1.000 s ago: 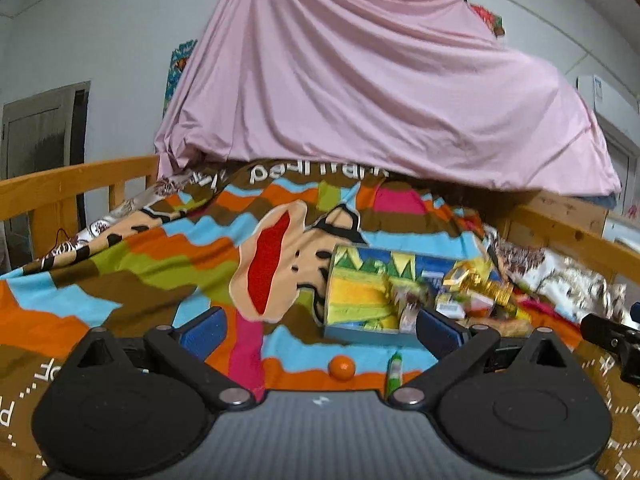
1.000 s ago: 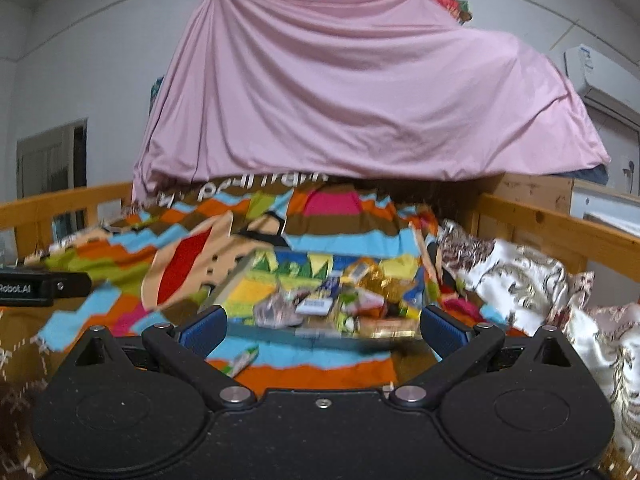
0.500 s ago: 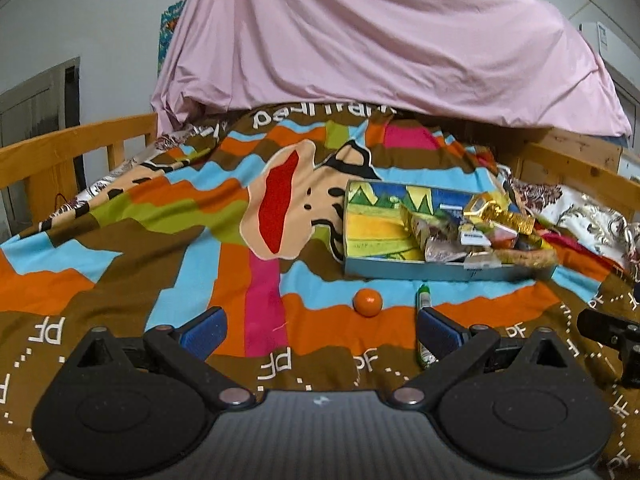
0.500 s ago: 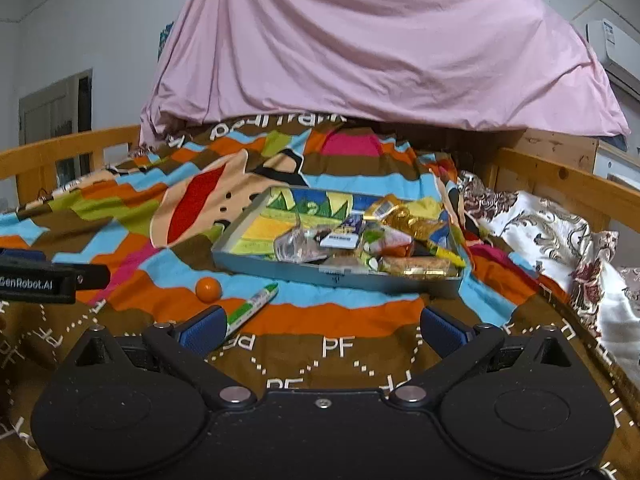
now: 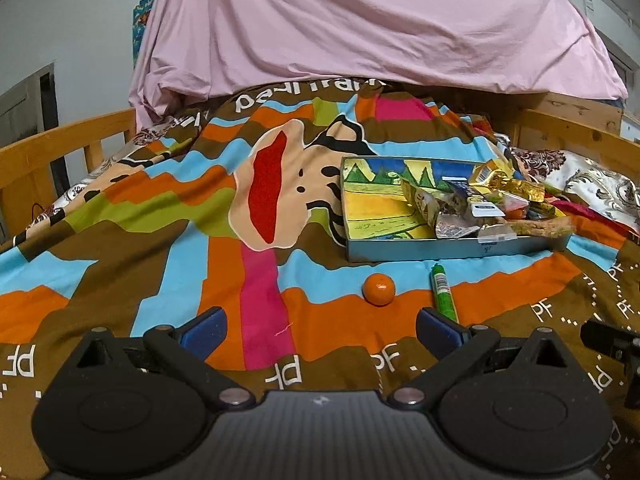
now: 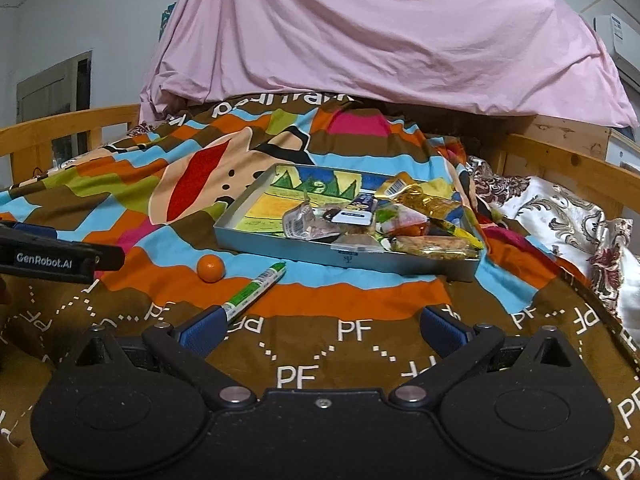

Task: Organize snacks
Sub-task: 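Withdraw both tools from the tray back over the remaining snacks, then move the left tool to the orange mandarin while the right tool approaches the green tube snack, then close the left tool on the mandarin while the right tool grasps the green tube, then lift the mandarin and green tube and carry them over the tray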

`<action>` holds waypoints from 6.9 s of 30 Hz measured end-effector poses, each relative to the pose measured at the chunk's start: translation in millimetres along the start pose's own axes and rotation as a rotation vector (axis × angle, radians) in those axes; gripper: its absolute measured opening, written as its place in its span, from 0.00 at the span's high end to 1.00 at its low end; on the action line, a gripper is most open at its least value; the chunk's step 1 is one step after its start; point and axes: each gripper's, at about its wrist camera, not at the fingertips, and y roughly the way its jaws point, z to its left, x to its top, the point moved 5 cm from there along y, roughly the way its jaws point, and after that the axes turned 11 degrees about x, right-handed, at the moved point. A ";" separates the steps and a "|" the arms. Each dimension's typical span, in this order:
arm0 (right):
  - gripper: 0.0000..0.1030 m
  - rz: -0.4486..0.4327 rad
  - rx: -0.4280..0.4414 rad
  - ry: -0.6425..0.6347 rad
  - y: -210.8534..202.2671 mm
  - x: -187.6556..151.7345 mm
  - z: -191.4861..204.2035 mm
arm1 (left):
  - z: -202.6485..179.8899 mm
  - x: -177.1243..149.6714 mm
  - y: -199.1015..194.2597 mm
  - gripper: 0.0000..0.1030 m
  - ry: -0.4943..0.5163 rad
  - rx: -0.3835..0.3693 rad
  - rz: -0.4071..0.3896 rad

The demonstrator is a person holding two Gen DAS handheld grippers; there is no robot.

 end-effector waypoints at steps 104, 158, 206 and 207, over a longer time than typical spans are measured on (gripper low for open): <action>0.49 0.138 0.240 -0.128 172.3 -1.2 -9.9 | -64.6 2.8 129.7 0.44 0.172 -0.329 0.007; 0.82 0.167 0.115 -0.300 98.9 -19.6 13.6 | -95.0 -5.7 67.2 0.66 0.325 -0.144 -0.024; 0.82 -0.268 -0.084 -0.506 26.1 77.8 -54.4 | -103.3 103.5 -7.3 0.66 0.141 -0.123 -0.181; 0.82 -0.274 -0.078 -0.487 35.1 82.5 -56.9 | -104.2 106.6 0.0 0.66 0.138 -0.118 -0.176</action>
